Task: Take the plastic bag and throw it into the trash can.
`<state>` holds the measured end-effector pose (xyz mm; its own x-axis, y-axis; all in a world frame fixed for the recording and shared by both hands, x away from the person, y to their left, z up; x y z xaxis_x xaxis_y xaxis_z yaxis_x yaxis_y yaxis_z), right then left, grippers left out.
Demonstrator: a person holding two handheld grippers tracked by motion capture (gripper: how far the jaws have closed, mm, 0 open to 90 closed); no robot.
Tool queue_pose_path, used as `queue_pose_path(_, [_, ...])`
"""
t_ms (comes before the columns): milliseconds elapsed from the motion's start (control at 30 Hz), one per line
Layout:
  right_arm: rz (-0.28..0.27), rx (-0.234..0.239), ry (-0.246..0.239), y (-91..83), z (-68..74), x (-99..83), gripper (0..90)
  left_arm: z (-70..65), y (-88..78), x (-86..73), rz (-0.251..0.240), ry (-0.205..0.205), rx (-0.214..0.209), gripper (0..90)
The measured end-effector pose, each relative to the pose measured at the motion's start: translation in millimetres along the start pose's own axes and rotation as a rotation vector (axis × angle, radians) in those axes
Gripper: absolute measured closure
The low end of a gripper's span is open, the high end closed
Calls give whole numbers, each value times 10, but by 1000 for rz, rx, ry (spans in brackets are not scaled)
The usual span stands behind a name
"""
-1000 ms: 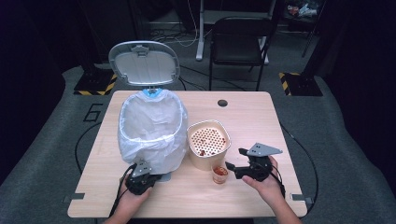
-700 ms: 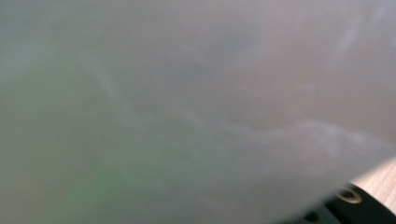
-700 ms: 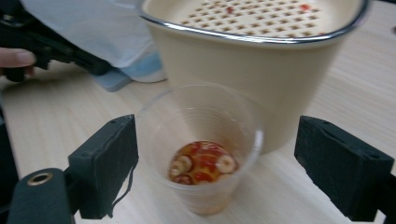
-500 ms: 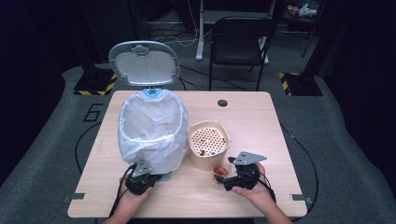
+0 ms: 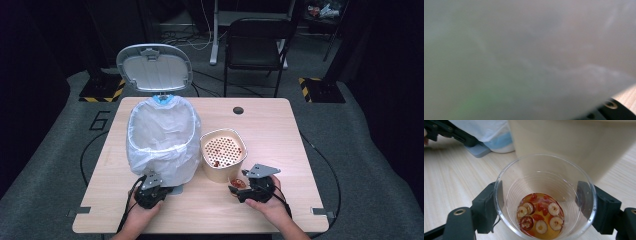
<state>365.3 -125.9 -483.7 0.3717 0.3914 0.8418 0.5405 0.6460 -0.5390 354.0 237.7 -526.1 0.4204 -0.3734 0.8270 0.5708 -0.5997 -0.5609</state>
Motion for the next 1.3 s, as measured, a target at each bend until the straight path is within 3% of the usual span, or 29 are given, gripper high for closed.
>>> queue_pose_path(133, [8, -46, 42, -105, -132, -53, 221, -1, 0, 0, 0, -1, 0, 900])
queue_pose_path(333, [-5, -141, 101, -228, -446, -124, 219, 1, 0, 1, 0, 1, 1, 900])
queue_pose_path(367, [-8, -155, 110, -247, -503, -136, 219, -50, 6, -10, -8, -70, -1, 900])
queue_pose_path(400, [-12, -170, 113, -263, -563, -146, 218, -61, 6, -12, -9, -85, 1, 900])
queue_pose_path(433, [-15, -181, 123, -280, -613, -156, 217, -18, 1, -4, -2, -24, -3, 900])
queue_pose_path(467, [-18, -192, 130, -297, -658, -166, 215, 2, 0, 1, 0, 2, 0, 900])
queue_pose_path(567, [-28, -211, 162, -339, -748, -197, 196, 3, 0, 1, 0, 4, 0, 900])
queue_pose_path(633, [-35, -208, 170, -361, -770, -200, 140, 2, 0, 1, 0, 3, 0, 900])
queue_pose_path(867, [-75, -211, 157, -493, -736, -93, 128, 2, 4, 2, -1, -5, -1, 900])
queue_pose_path(900, [-84, -210, 161, -519, -732, -72, 128, -26, 6, -7, -2, -46, -1, 900])
queue_pose_path(933, [-87, -208, 159, -542, -729, -52, 128, 0, 5, 0, -4, -7, -2, 900])
queue_pose_path(1033, [-100, -208, 149, -602, -703, 30, 139, 5, 6, -1, -6, -4, -5, 900])
queue_pose_path(1100, [-110, -208, 133, -637, -685, 99, 146, -56, 17, -12, -15, -94, -1, 900])
queue_pose_path(1133, [-113, -203, 132, -650, -677, 134, 150, -49, 13, -11, -5, -91, 10, 900])
queue_pose_path(1167, [-113, -205, 132, -653, -673, 162, 156, 12, 15, 7, -7, -1, -5, 900])
queue_pose_path(1233, [-120, -197, 140, -646, -660, 243, 191, 17, 14, 7, -6, 3, -5, 900])
queue_pose_path(1300, [-115, -188, 138, -610, -656, 315, 296, 19, 16, 10, -5, 5, -5, 900])
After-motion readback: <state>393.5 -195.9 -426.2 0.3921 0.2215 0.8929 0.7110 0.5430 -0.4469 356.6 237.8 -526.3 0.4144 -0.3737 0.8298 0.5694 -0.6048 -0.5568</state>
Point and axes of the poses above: each handheld gripper's, and its own axes: y roughly forward along the jaws, x roughly out of its top, z roughly to its left, the point moved 1 cm from there along y, roughly forward along the jaws, and after that the axes turned 3 degrees about -z, right-handed, at the moved point
